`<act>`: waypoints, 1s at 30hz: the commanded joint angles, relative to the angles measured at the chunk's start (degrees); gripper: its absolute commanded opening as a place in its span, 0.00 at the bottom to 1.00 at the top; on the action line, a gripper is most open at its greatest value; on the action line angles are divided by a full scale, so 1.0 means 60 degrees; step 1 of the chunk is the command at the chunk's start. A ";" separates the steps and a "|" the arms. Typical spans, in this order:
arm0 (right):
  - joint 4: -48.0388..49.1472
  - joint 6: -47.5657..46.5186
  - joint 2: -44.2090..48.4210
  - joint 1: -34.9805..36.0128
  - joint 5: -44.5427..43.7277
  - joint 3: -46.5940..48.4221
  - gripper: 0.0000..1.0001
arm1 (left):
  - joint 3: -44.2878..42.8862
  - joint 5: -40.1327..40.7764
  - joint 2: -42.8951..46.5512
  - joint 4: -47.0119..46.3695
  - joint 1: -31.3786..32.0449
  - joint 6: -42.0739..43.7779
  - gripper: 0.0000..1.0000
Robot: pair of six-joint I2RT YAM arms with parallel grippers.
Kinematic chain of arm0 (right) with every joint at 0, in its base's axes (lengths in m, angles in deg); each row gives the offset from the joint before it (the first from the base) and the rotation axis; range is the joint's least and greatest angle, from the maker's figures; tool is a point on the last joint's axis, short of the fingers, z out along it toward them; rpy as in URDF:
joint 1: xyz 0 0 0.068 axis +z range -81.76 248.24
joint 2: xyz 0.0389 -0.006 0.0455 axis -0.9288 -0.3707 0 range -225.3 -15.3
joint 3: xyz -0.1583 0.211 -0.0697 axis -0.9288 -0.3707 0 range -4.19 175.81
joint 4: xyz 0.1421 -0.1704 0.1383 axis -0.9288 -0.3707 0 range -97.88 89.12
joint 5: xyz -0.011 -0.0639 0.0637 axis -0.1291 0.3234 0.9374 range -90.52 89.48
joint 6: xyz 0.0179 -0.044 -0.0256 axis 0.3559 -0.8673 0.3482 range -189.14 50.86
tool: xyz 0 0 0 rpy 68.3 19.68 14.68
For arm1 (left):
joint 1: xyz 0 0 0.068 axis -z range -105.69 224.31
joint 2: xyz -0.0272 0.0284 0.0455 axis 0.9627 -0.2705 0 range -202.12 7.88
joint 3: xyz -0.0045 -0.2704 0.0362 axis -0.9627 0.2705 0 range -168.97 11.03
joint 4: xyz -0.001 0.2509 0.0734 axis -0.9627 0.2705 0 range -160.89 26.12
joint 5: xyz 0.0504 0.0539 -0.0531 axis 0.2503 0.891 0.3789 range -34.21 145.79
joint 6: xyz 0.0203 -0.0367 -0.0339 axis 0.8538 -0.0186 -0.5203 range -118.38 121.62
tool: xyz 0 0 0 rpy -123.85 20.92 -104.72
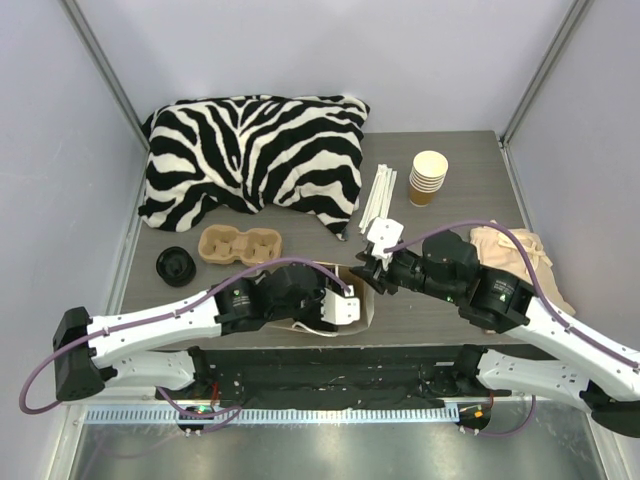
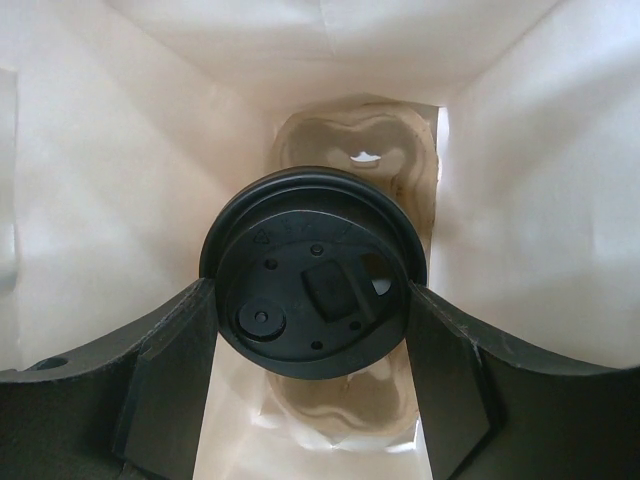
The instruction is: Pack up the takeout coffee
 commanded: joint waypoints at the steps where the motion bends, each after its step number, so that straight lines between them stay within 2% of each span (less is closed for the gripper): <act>1: -0.0255 0.0718 -0.0180 -0.0057 0.0007 0.0488 0.45 | 0.0103 -0.0005 0.0212 -0.0192 0.0117 0.0118 0.00; 4: -0.0475 0.0821 -0.0399 -0.0233 0.0284 0.0678 0.50 | 0.0132 -0.0005 0.0241 -0.0192 0.0175 0.0133 0.00; 10: -0.0797 0.0822 -0.0882 -0.0365 0.0739 0.1001 0.45 | 0.0176 -0.0049 0.0271 -0.0148 0.0293 0.0191 0.00; 17: -0.0973 0.0368 -0.1381 -0.0453 0.1456 0.1046 0.43 | 0.0176 -0.0005 0.0197 -0.0207 0.0366 0.0147 0.00; 19: -0.0944 0.0192 -0.1454 -0.0467 0.1516 0.0987 0.36 | 0.0176 0.0010 0.0183 -0.0236 0.0366 0.0148 0.00; 21: -0.0900 0.0061 -0.1674 -0.0453 0.1312 0.1176 0.17 | 0.0176 0.0097 0.0168 -0.0222 0.0366 0.0176 0.00; 22: -0.0856 0.0046 -0.1718 -0.0453 0.0875 0.1221 0.03 | 0.0147 0.0156 0.0168 -0.0221 0.0366 0.0206 0.00; 26: 0.0092 -0.0072 -0.1339 -0.0453 -0.0180 0.1178 0.01 | 0.0088 0.0449 0.0285 -0.0207 0.0366 0.0235 0.00; 30: 0.0462 -0.0379 -0.0825 -0.0234 -0.0184 0.0929 0.01 | 0.0161 0.0537 0.0329 -0.0192 0.0366 0.0425 0.00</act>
